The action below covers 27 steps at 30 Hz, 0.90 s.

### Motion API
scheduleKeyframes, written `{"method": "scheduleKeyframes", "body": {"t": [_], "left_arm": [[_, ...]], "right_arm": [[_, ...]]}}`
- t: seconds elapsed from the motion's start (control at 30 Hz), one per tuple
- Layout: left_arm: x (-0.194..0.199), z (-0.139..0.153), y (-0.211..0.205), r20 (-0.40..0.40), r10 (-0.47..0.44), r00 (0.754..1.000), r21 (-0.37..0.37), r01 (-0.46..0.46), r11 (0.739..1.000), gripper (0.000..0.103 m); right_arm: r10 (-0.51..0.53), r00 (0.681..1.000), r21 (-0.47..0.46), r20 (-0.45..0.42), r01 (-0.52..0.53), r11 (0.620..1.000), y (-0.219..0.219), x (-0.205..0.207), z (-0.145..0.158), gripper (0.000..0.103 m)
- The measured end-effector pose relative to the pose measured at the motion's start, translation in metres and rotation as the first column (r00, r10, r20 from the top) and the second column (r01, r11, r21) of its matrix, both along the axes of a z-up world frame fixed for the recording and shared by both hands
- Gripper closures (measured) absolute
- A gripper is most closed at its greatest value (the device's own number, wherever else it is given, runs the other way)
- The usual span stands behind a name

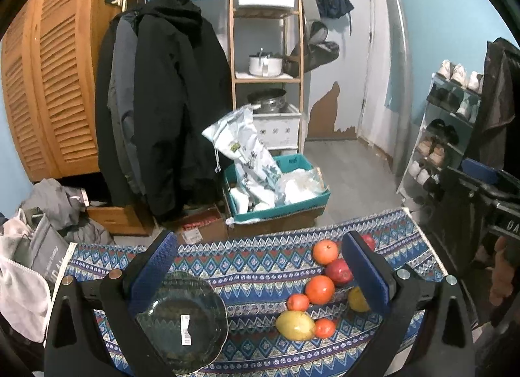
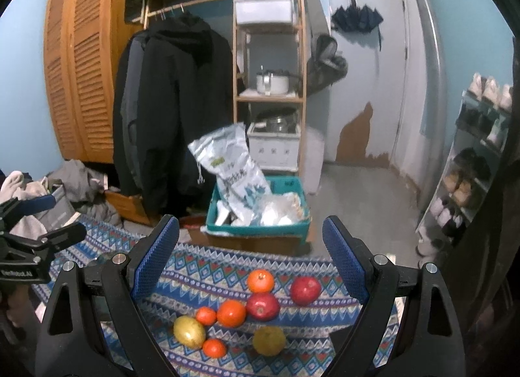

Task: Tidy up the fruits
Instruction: 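Lower the left tool onto the large yellow pear while the right tool grasps the small pear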

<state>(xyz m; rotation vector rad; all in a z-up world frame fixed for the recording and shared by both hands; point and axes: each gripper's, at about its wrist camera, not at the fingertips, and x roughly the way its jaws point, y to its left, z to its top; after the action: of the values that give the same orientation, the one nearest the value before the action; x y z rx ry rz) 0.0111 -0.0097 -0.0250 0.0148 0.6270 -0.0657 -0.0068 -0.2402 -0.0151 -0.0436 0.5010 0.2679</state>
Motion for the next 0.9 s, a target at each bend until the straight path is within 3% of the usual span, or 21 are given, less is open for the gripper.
{"method": "scheduleKeyframes", "body": {"t": [0.23, 0.6, 0.73, 0.9], "left_arm": [[0.018, -0.035, 0.004, -0.102, 0.003, 0.995, 0.005, -0.002, 1.0, 0.001], [0.04, -0.09, -0.005, -0.276, -0.047, 0.96, -0.03, 0.04, 0.999, 0.001], [0.051, -0.116, -0.012, -0.364, -0.054, 0.93, -0.04, 0.043, 0.998, 0.009], [0.059, -0.145, -0.02, -0.43, -0.055, 0.901, -0.018, 0.052, 0.998, 0.009]], "right_arm": [[-0.004, 0.992, 0.02, -0.123, 0.006, 1.0, -0.005, 0.025, -0.02, 0.015], [-0.047, 0.951, -0.113, -0.305, 0.013, 0.994, 0.001, 0.058, -0.077, 0.015], [-0.047, 0.922, -0.144, -0.384, -0.01, 0.99, 0.003, 0.068, -0.106, 0.015], [-0.05, 0.869, -0.158, -0.493, -0.032, 0.987, -0.001, 0.078, -0.147, 0.015]]}}
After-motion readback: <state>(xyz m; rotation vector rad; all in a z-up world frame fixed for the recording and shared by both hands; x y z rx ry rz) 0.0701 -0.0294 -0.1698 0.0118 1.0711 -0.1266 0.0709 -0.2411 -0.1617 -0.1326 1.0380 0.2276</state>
